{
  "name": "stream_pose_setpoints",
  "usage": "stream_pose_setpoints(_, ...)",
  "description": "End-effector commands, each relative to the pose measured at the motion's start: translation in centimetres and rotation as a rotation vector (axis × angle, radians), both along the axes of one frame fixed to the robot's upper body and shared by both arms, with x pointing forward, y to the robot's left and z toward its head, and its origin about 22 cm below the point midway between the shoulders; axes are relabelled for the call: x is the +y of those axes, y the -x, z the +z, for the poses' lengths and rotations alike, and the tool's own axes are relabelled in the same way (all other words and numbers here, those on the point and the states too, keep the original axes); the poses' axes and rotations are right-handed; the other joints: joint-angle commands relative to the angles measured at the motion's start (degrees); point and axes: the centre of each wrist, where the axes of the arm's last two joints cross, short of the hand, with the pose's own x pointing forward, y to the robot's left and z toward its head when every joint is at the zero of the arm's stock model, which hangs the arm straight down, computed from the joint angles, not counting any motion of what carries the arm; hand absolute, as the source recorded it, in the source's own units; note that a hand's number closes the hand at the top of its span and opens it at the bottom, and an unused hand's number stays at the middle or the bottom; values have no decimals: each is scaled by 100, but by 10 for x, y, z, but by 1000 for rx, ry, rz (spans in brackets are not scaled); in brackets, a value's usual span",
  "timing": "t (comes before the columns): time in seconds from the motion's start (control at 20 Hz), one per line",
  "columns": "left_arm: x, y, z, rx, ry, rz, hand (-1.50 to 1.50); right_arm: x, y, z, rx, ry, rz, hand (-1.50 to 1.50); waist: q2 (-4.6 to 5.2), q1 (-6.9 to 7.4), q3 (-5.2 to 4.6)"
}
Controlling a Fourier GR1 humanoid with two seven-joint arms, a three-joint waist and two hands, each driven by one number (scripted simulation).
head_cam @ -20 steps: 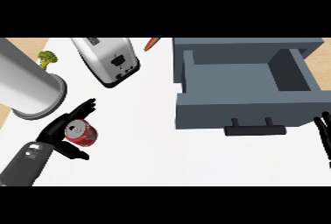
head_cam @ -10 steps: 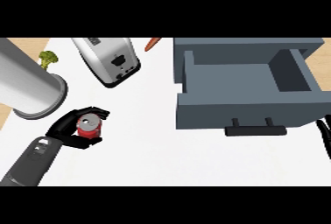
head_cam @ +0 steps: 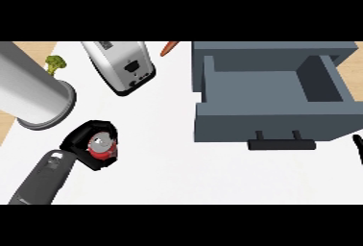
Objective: Pick up the can, place it into the drawer and close the drawer
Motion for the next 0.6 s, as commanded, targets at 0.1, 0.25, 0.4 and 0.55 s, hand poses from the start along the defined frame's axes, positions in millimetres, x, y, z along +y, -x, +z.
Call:
stream_pose_setpoints(0.1,-13,-2,2,-47,188,158,150,-4,-2,9,-3,-18,-15,-150,-31,113,7)
stream_pose_setpoints(0.25,-10,5,-9,-46,184,577,150,-5,11,-1,8,-7,-31,-150,-61,143,13)
stream_pose_setpoints(0.4,-32,-14,7,-115,201,708,150,3,6,-7,14,-4,-36,-150,-54,173,16)
stream_pose_setpoints(0.55,-60,-9,11,-128,187,706,150,-5,3,16,-5,-2,-44,-150,-55,154,12)
